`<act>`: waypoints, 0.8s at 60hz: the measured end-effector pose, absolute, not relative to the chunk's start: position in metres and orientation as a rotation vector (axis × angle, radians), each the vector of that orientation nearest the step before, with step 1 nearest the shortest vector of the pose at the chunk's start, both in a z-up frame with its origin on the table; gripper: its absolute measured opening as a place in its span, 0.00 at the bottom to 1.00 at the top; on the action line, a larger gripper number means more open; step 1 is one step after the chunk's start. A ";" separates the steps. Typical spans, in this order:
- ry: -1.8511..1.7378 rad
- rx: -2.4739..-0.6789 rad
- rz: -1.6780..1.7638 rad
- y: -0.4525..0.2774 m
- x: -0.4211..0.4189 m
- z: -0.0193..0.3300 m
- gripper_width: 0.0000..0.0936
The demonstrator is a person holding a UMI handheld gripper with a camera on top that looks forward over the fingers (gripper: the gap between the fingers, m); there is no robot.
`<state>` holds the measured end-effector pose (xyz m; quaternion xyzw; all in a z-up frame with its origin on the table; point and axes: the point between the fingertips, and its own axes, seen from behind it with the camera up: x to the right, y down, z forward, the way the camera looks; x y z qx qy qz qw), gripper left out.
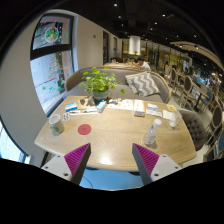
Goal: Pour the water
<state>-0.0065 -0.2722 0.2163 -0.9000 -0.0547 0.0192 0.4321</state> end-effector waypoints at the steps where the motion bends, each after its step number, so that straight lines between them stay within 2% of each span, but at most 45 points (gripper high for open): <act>1: -0.136 -2.244 0.048 -0.273 0.002 0.214 0.91; 21: -0.106 -2.239 0.023 -0.261 0.138 0.135 0.92; 33: -0.035 -2.149 0.022 -0.190 0.185 0.105 0.92; 48: -0.037 -2.092 0.045 -0.098 0.192 0.069 0.91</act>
